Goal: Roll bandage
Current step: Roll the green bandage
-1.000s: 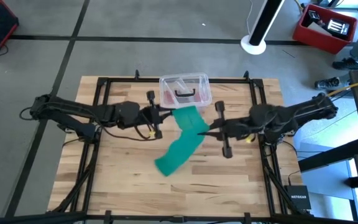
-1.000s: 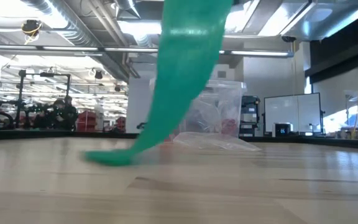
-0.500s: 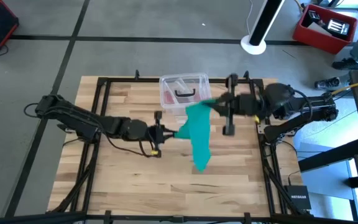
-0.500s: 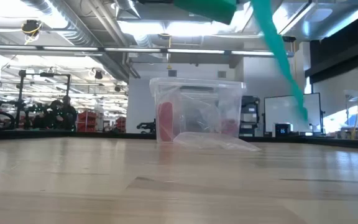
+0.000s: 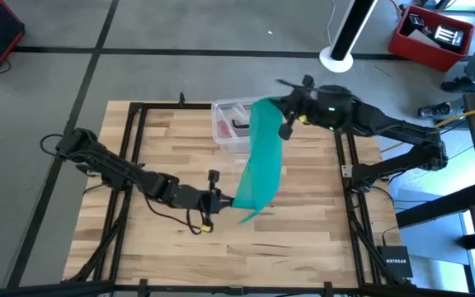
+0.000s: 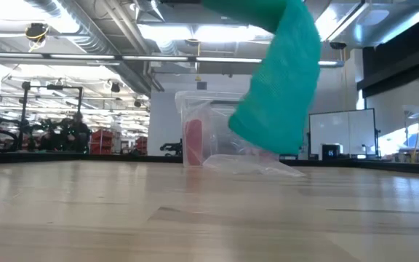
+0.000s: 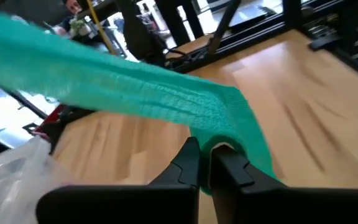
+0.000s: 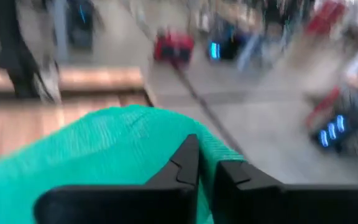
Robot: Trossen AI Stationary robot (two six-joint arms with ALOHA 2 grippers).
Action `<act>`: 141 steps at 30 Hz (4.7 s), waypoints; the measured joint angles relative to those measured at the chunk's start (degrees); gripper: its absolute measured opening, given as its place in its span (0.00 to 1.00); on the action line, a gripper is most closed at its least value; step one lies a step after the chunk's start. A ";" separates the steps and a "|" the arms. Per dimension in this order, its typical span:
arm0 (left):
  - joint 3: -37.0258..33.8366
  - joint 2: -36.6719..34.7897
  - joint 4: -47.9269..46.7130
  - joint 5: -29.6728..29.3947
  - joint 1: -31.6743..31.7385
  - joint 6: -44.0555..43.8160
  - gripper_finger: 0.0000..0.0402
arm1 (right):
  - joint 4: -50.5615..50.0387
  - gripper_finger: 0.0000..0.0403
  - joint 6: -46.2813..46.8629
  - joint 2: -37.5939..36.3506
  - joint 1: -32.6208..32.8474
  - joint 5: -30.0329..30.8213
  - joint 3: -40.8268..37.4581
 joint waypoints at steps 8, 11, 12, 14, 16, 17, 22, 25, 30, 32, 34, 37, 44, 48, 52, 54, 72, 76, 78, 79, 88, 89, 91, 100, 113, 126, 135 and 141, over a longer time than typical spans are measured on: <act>0.74 -3.07 -7.33 0.65 -3.28 -11.26 0.01 | -11.75 0.41 5.88 3.79 -3.62 -14.65 -6.54; 0.74 -4.39 -13.74 0.91 -3.04 -21.07 0.01 | -16.51 0.54 8.54 4.75 -3.50 -21.61 -6.92; 0.74 -4.74 -15.76 0.95 -2.95 -23.81 0.01 | -18.24 0.58 9.67 4.75 -3.17 -23.47 -6.91; 0.74 -5.13 -19.47 2.81 -2.83 -29.91 0.01 | -21.04 0.64 11.52 4.65 -2.91 -25.35 -6.82; 0.74 -5.44 -22.93 6.23 -2.34 -35.07 0.01 | -24.36 0.68 12.10 4.11 -2.81 -26.44 -6.34; 0.74 -5.49 -23.74 8.00 -2.05 -37.73 0.01 | -25.82 0.70 12.82 3.73 -2.80 -27.09 -5.97; 0.74 -5.54 -21.18 14.43 -1.89 -42.44 0.02 | -29.41 0.73 13.49 0.84 -0.67 -28.40 -5.61; 0.74 -6.13 -16.26 18.43 -2.00 -42.49 0.02 | -28.72 0.72 12.63 -1.48 2.36 -28.47 -5.59; 0.74 -7.32 -7.43 17.01 -2.01 -39.39 0.01 | -27.57 0.70 11.44 -5.79 8.93 -26.96 -5.59; 0.74 -7.57 -3.01 14.24 -2.01 -37.62 0.02 | -26.82 0.69 11.39 -7.68 12.24 -25.18 -6.17; 0.76 -7.58 1.04 12.06 -1.77 -36.32 0.02 | -24.49 0.69 11.42 -10.28 16.18 -24.21 -8.32; 0.76 -7.56 6.59 9.91 -1.12 -36.08 0.02 | -17.54 0.68 12.35 -15.31 21.72 -20.50 -14.19; 0.79 -7.52 10.87 0.63 -1.10 -36.89 0.03 | 5.50 0.68 18.97 -26.09 33.37 -7.47 -34.28; 0.79 -7.50 11.16 -1.69 -1.09 -36.35 0.03 | 14.15 0.68 22.41 -27.35 37.18 -4.60 -41.56; 0.79 -6.96 12.23 -1.79 -1.07 -36.07 0.03 | 22.32 0.68 24.91 -25.21 40.77 -1.62 -47.45; 0.79 -6.50 13.20 -1.73 -1.09 -35.08 0.03 | 26.12 0.68 25.27 -24.02 42.65 1.73 -49.48; 0.76 -6.49 15.37 -1.75 -0.24 -32.79 0.03 | 32.69 0.68 23.82 -17.39 44.76 9.07 -50.83; 0.76 -6.49 20.73 -1.23 -0.54 -28.23 0.03 | 31.57 0.67 22.08 -18.23 44.80 3.95 -50.83; 0.78 -6.49 23.17 -0.84 -0.93 -26.18 0.03 | 31.31 0.65 21.76 -20.02 44.80 1.46 -50.76; 0.79 -6.49 23.70 -0.66 -1.02 -25.76 0.03 | 30.63 0.63 21.72 -21.05 44.80 1.20 -50.40; 0.79 -6.49 25.94 -2.34 -0.18 -25.68 0.03 | 45.34 0.55 16.10 -17.31 44.74 6.14 -49.85; 0.79 -6.49 26.55 -2.33 0.10 -25.67 0.03 | 47.82 0.54 15.58 -15.64 44.74 6.14 -49.85; 0.79 -6.49 27.61 -2.43 0.77 -25.68 0.03 | 51.41 0.54 15.06 -12.03 44.74 6.17 -49.85; 0.76 -6.49 26.41 -1.80 1.55 -25.62 0.03 | 58.50 0.69 16.34 1.95 43.43 13.70 -46.85; 0.77 -6.49 27.61 -2.01 2.68 -24.03 0.03 | 60.97 0.77 16.64 10.64 38.68 18.68 -39.08; 0.78 -6.49 27.34 -2.14 2.60 -23.08 0.03 | 61.03 0.77 17.56 13.19 36.76 17.08 -37.96; 0.77 -6.49 27.32 -2.12 2.55 -23.10 0.03 | 61.04 0.77 17.56 13.19 36.76 17.06 -37.96; 0.78 -6.60 27.45 -2.12 2.59 -23.10 0.03 | 61.44 0.77 16.12 12.89 36.86 17.06 -37.98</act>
